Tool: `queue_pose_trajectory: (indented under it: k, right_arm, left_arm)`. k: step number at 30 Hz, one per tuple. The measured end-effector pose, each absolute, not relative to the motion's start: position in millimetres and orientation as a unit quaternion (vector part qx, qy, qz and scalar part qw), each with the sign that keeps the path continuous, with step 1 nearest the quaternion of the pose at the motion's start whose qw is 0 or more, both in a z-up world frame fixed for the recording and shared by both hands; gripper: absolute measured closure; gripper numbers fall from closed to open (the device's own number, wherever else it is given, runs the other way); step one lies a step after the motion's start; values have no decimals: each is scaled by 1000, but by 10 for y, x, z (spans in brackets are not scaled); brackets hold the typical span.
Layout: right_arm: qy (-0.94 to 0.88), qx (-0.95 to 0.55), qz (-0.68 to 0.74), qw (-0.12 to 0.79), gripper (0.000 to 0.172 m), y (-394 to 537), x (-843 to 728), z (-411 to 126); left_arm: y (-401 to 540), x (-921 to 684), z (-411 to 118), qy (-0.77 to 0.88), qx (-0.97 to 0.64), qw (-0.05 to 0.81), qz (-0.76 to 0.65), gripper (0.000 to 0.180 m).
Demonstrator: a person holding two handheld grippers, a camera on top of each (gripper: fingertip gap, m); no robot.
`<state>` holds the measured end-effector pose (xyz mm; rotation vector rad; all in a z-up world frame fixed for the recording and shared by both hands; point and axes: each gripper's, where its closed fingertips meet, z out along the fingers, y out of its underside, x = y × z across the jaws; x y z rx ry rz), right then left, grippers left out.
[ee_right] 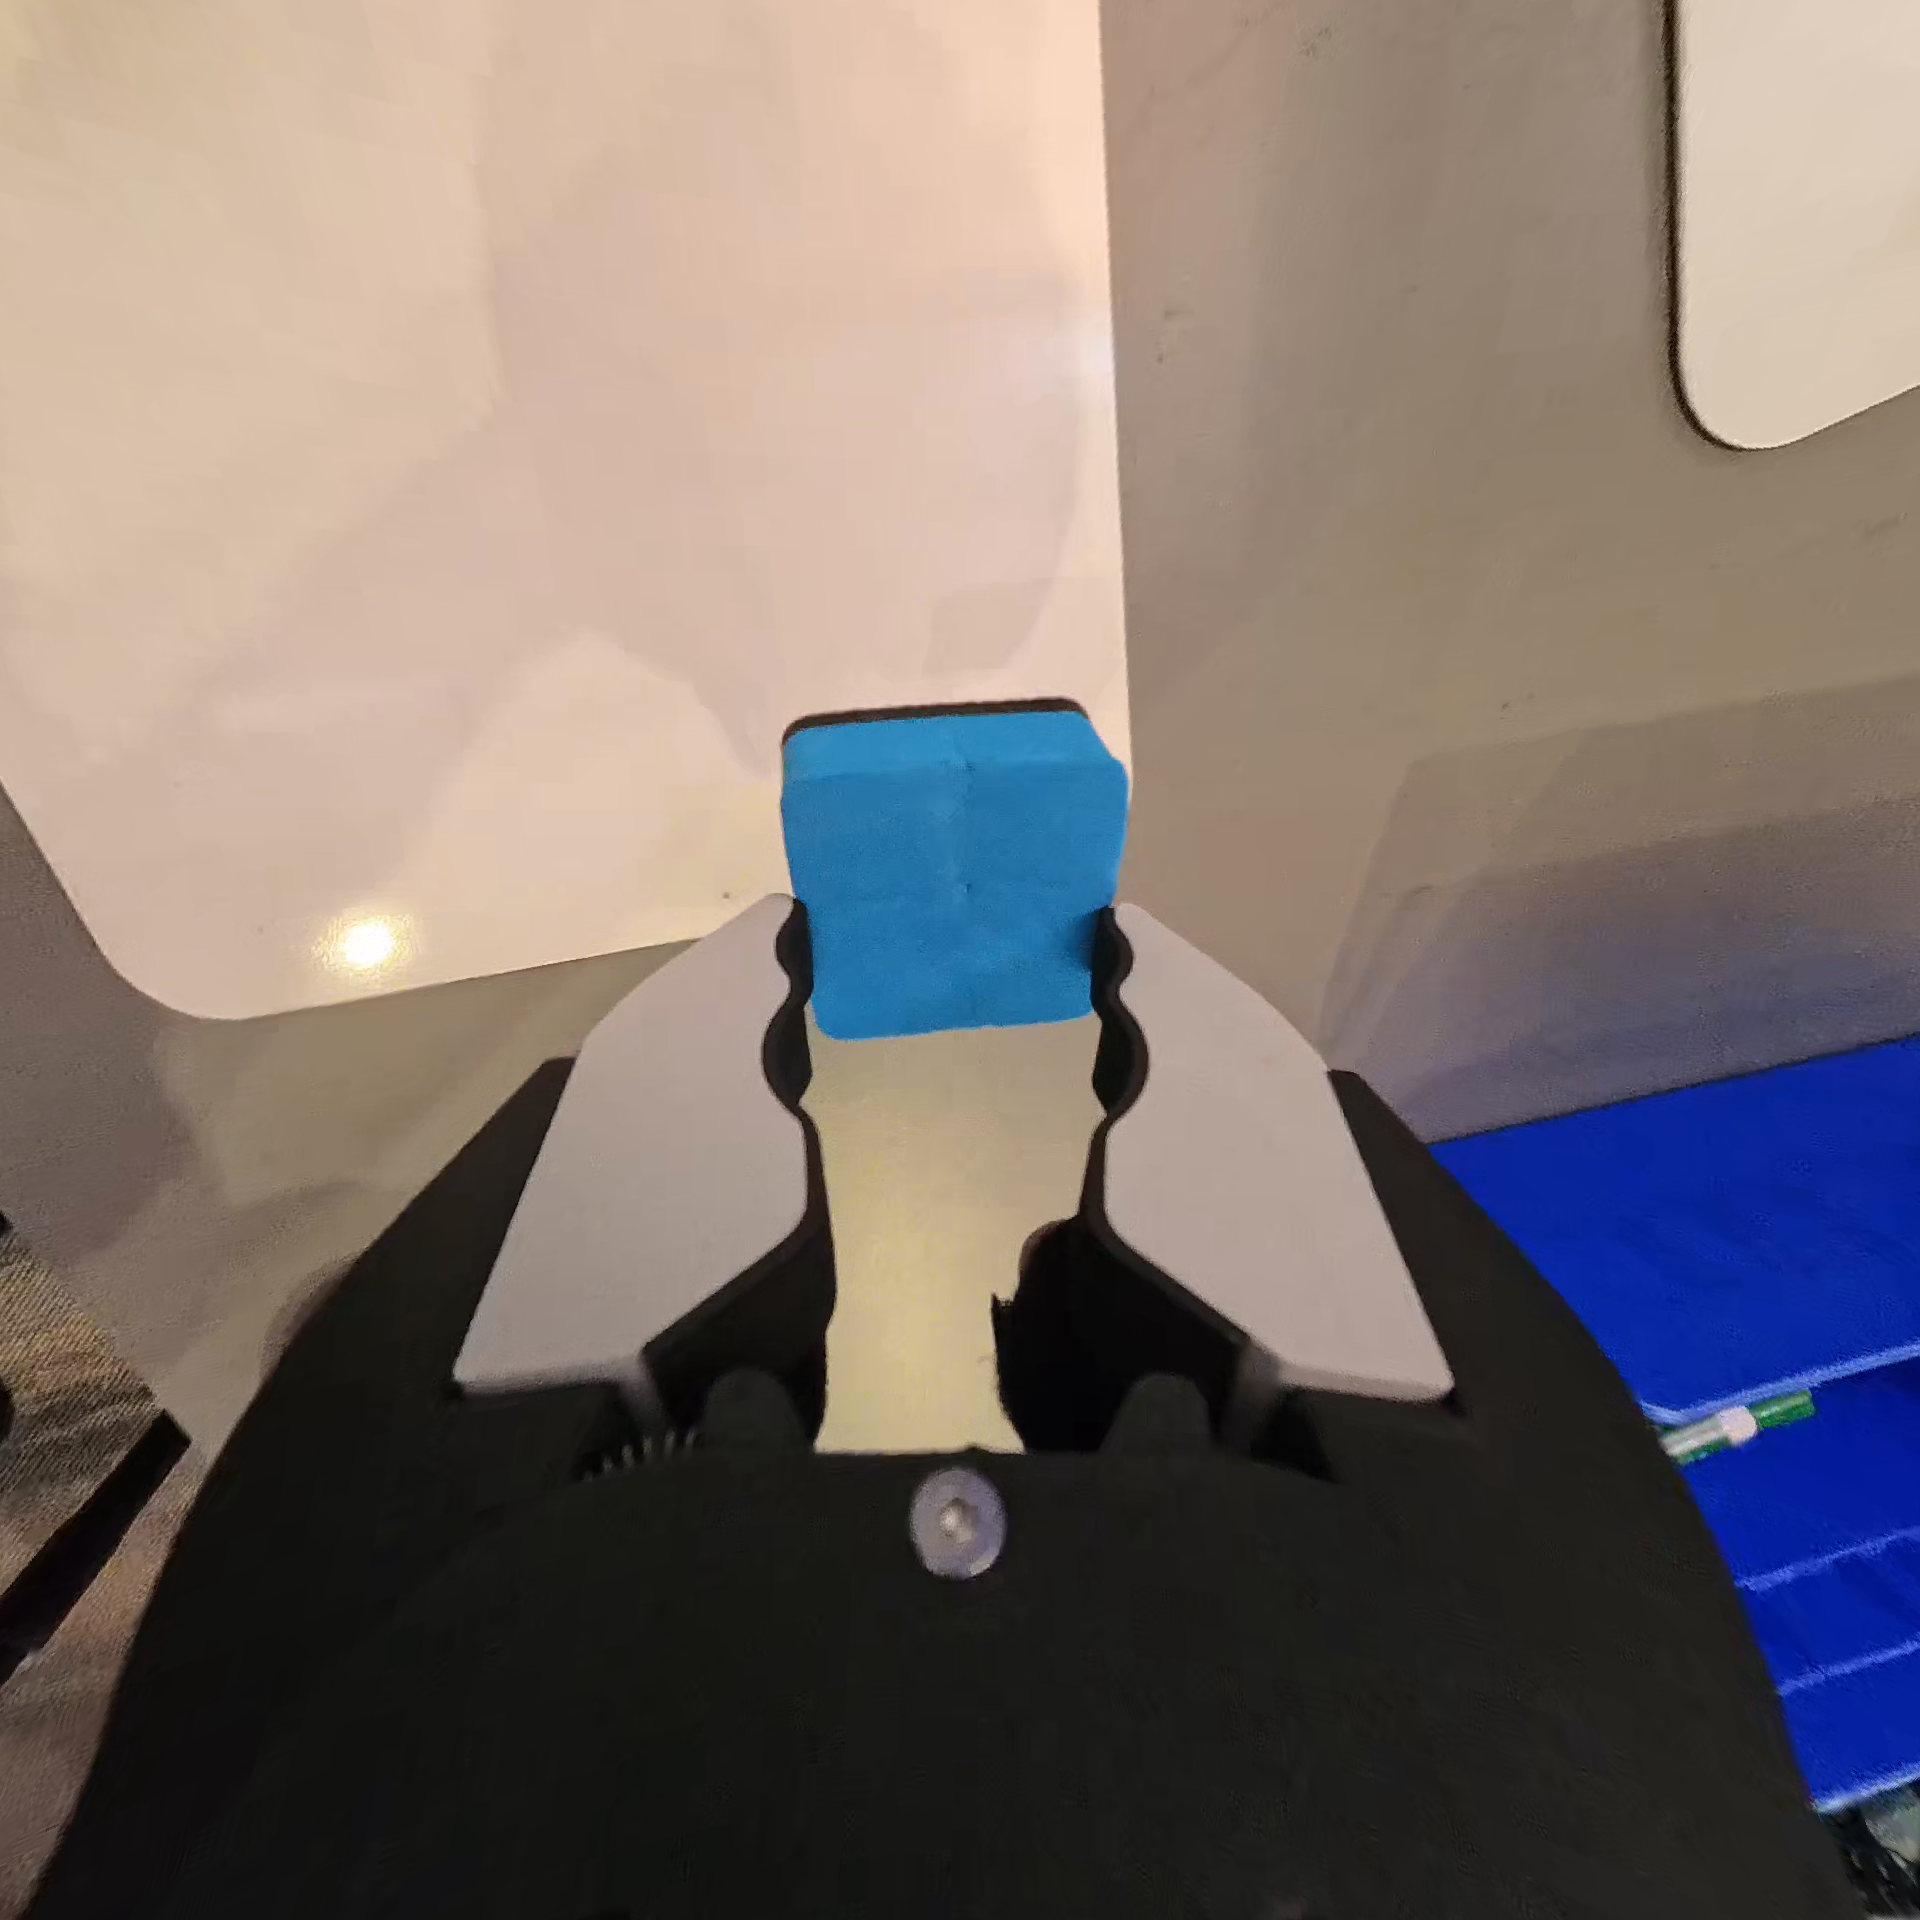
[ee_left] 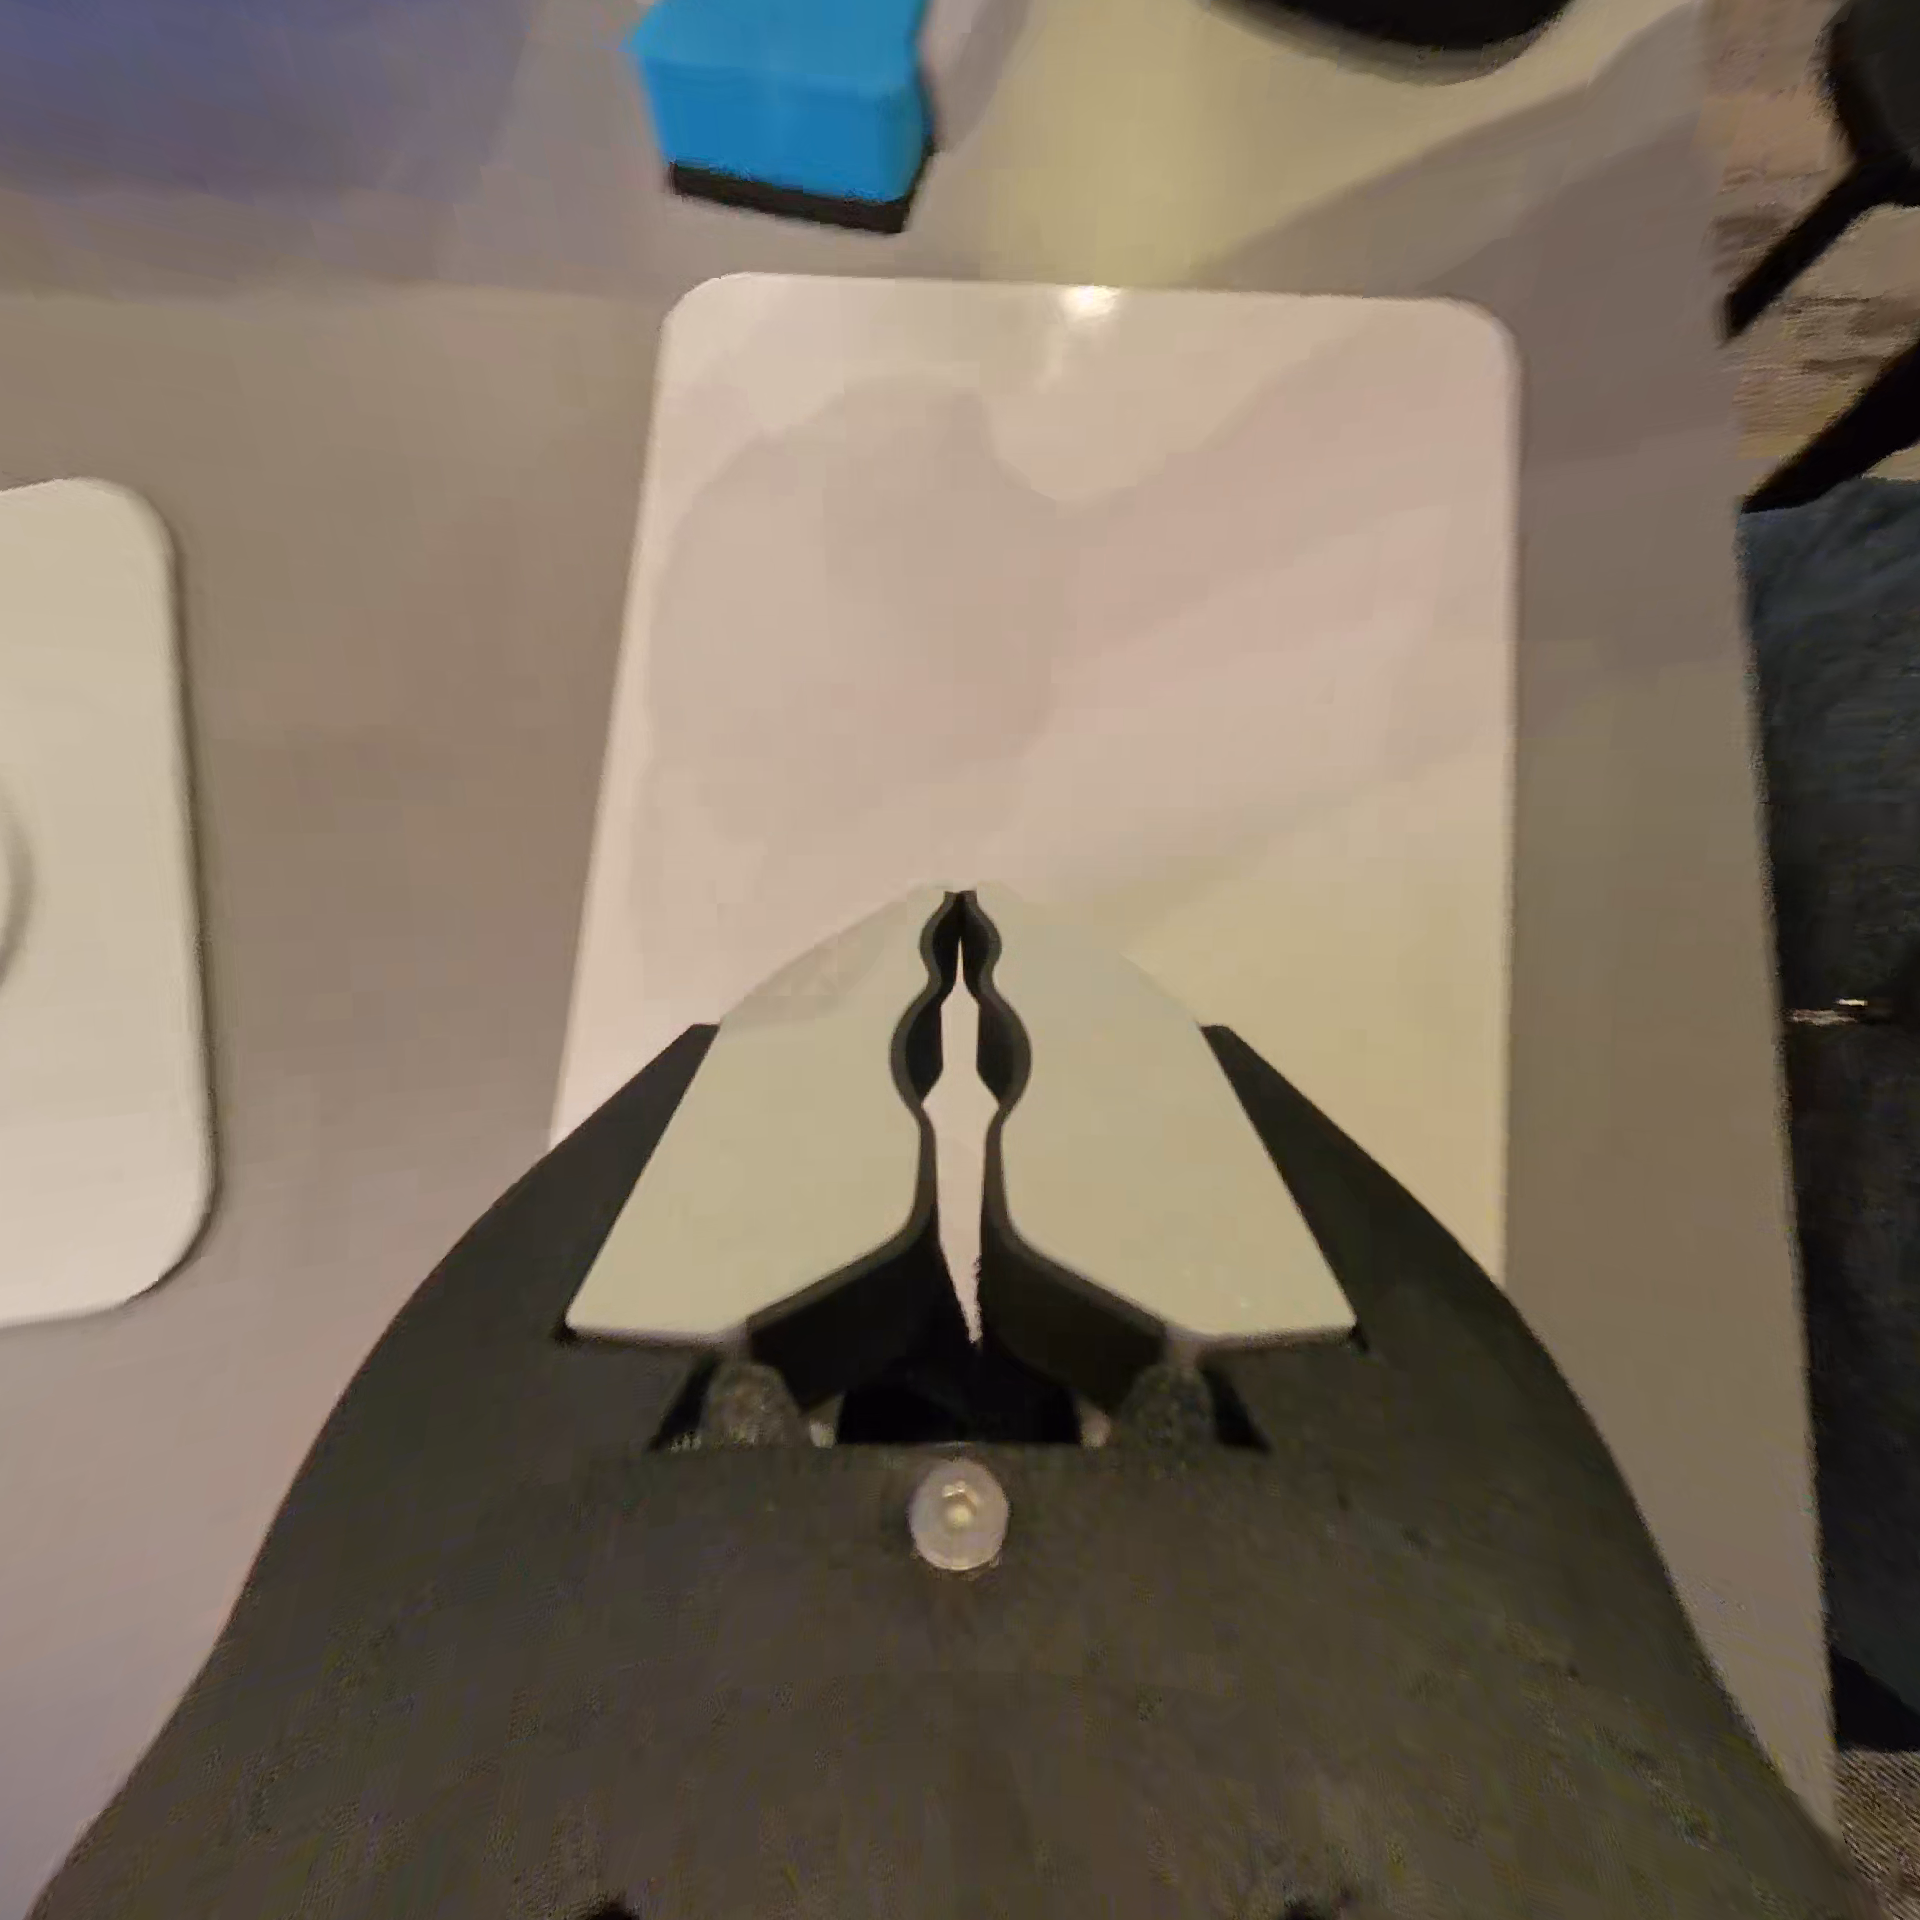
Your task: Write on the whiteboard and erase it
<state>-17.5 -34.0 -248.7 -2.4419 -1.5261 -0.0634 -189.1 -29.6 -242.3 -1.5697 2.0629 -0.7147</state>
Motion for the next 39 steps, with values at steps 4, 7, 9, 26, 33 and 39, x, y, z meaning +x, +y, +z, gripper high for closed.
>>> queue_pose_trajectory:
  k: [4, 7, 9, 26, 33, 39]
  right_arm:
    - [-516, -839, -5, 176, 118, -310, -143, -2355]
    - [-463, -854, -39, 236, 118, -138, 173, -2025]
    - [-393, -871, -55, 290, 119, 12, 516, -1707]
    - [-50, -966, -152, 202, 118, 869, 2858, -2204]
    - [-41, -975, -177, 128, 98, 942, 3056, -2645]
    - [-55, -950, -169, 258, 93, 975, 2770, -1984]
  left_arm:
    - [201, -1919, -2512, 749, -588, 246, -183, 180]
    - [425, -1901, -2705, 736, -610, 221, -193, 180]
    - [529, -1912, -2860, 726, -625, 211, -194, 180]
    - [489, -1973, -2984, 712, -644, 172, -219, 180]
    - [484, -1973, -2980, 710, -644, 171, -229, 180]
    - [480, -1971, -2977, 708, -643, 170, -237, 180]
